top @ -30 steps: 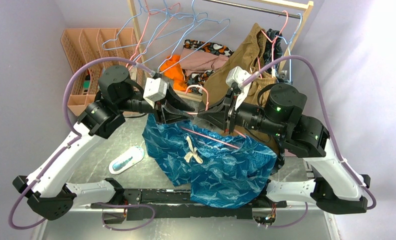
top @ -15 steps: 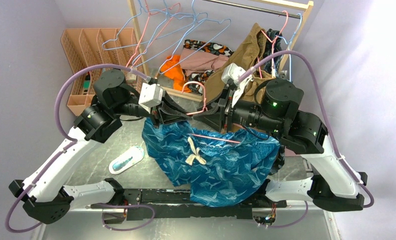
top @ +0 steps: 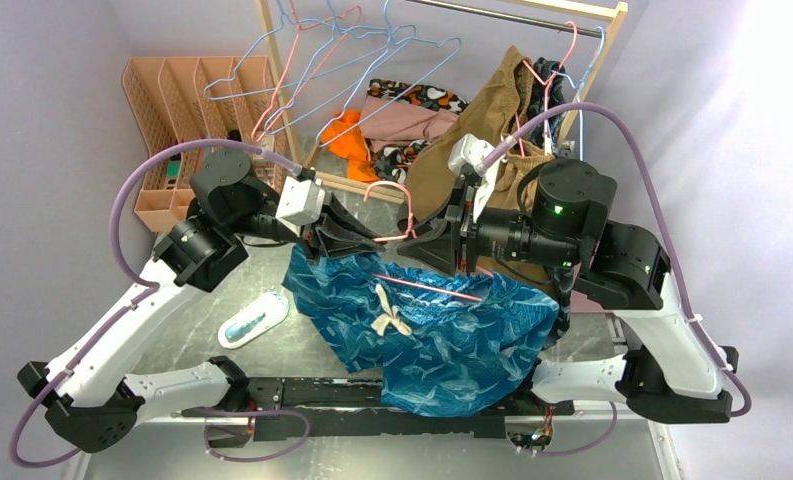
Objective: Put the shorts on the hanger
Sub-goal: Place the hanger at the clothesline.
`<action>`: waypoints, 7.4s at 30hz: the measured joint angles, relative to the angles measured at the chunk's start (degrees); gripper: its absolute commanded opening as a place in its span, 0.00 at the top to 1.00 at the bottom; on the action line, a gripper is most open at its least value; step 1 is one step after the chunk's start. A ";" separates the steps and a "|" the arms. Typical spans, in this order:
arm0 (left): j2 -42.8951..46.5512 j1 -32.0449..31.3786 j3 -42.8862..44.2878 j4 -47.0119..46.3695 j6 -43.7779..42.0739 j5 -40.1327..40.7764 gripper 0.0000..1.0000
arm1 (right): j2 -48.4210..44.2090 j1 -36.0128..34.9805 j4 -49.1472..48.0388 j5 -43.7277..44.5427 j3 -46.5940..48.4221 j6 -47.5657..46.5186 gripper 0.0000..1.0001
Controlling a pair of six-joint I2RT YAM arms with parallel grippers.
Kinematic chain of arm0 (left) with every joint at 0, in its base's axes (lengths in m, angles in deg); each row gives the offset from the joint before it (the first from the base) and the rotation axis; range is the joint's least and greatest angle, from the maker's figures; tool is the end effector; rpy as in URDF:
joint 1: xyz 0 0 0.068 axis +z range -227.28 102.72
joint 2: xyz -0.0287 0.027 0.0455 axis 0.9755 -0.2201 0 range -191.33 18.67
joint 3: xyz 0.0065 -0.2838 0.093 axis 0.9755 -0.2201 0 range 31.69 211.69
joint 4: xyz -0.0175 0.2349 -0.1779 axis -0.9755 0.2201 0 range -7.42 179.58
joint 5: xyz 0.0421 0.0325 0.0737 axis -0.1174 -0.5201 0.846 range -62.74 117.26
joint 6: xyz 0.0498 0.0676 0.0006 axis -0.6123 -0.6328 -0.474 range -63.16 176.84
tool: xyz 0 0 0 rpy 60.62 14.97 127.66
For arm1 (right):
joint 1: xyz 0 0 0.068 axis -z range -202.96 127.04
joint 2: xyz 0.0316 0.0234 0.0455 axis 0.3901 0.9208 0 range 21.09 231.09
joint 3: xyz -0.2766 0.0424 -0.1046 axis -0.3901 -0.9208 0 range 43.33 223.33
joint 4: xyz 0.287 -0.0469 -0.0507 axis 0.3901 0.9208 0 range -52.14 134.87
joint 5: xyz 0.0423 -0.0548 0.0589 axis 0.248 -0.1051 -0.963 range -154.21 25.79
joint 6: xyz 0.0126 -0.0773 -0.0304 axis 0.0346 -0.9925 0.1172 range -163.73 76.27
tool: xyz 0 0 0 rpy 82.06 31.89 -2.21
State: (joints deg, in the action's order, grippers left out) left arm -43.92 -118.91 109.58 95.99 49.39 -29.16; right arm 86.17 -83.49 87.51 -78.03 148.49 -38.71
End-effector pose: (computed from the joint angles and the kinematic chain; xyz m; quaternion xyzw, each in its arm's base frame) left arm 0.1504 -0.2156 0.5073 0.5635 0.4163 -0.5003 0.5088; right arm 0.0916 0.1975 0.5796 -0.4218 0.6346 0.4243 0.4892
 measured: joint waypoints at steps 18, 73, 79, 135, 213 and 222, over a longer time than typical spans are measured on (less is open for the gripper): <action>7.39 -0.04 -6.47 -5.16 1.42 15.37 0.03 | -0.09 -0.28 5.62 6.95 3.63 1.66 1.00; 38.77 -0.04 -26.05 -2.82 9.88 60.96 0.03 | 15.28 19.28 -5.25 44.06 17.25 5.20 1.00; 37.27 -0.04 -26.05 -2.73 8.90 61.51 0.03 | 19.34 19.28 -5.81 44.15 23.76 5.57 1.00; 40.46 -0.04 -48.04 -3.61 8.81 63.65 0.03 | 17.42 37.64 -29.73 36.11 0.81 11.17 1.00; 39.39 -0.04 -48.61 -3.65 8.72 61.16 0.03 | 18.25 38.36 -11.61 32.11 2.08 15.41 1.00; 38.95 -0.04 -48.61 -3.65 8.72 61.13 0.03 | 18.25 38.36 -14.14 32.44 2.67 18.40 1.00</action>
State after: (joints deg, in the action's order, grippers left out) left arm -4.97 -118.95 60.97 92.34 58.11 31.97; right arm 104.42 -45.13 73.37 -45.59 151.16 -20.31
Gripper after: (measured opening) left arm 0.972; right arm 0.030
